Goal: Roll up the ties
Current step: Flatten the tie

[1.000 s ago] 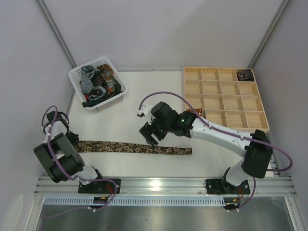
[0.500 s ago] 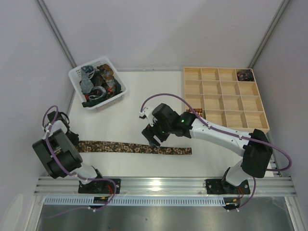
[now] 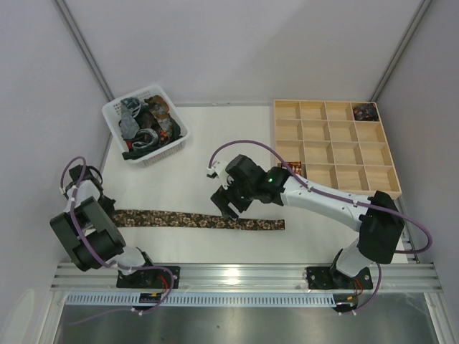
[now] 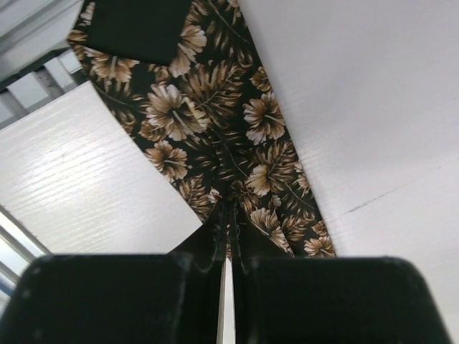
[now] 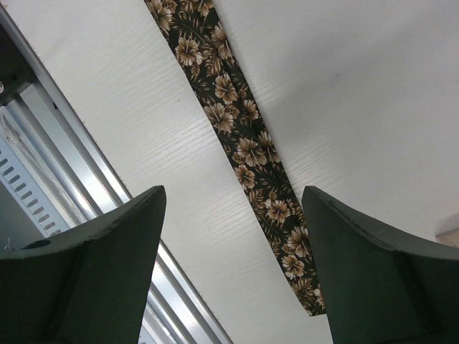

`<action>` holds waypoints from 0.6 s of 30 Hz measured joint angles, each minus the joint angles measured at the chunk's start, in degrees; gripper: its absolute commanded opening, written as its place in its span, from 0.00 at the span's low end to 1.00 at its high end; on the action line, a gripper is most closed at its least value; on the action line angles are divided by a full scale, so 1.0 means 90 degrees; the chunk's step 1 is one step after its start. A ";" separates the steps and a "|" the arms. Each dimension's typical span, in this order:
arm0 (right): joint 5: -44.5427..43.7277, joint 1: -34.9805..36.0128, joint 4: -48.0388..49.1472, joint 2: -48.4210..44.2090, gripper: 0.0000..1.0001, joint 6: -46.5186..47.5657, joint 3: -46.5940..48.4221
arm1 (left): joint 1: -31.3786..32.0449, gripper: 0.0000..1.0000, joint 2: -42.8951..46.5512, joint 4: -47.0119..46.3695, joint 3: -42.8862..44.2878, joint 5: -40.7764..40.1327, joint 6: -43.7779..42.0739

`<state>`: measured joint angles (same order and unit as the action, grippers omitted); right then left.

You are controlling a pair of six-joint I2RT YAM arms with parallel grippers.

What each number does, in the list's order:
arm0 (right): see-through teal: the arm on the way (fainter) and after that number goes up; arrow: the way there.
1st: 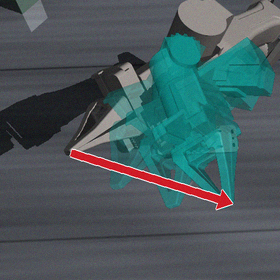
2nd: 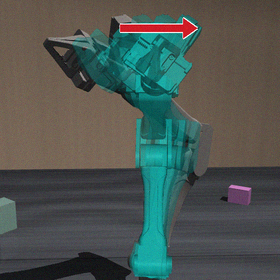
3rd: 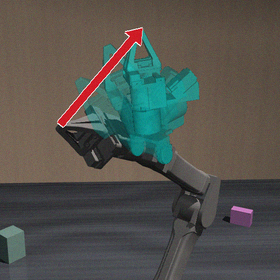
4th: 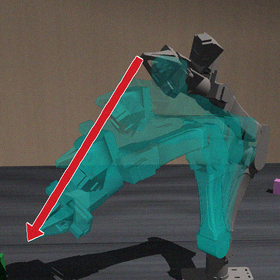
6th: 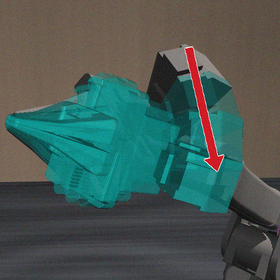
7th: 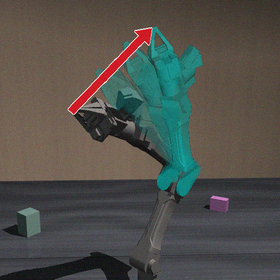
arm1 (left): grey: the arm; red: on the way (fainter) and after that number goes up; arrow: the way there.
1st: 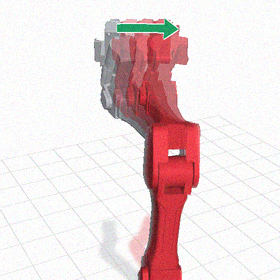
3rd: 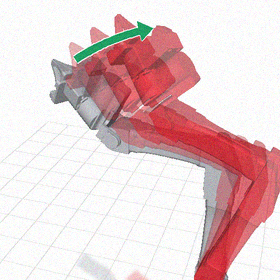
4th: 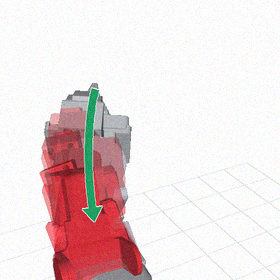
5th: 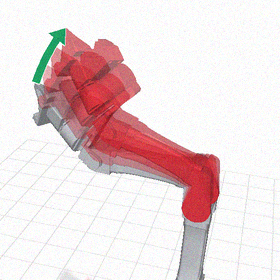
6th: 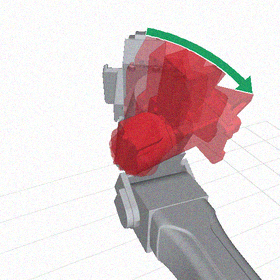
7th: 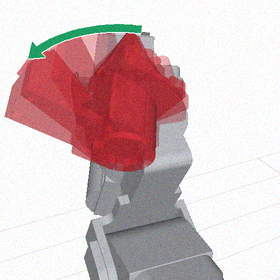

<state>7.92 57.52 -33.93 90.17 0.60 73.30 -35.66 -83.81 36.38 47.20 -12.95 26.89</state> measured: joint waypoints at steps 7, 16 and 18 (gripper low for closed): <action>0.0015 0.0000 0.0017 0.0032 0.83 0.0000 -0.0068 | -0.0017 0.01 0.0199 0.0432 0.0325 -0.0362 0.0027; 0.0073 -0.0129 0.0039 0.0022 0.82 -0.0119 -0.0355 | -0.0325 0.04 0.0165 0.0510 0.0804 -0.0767 0.0056; 0.0119 -0.0250 0.0034 0.0015 0.81 -0.0202 -0.0449 | -0.0359 0.04 0.0107 0.0495 0.0804 -0.0855 0.0049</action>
<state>8.99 55.27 -33.63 90.30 -1.21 69.25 -38.89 -82.85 40.84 54.43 -20.64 27.33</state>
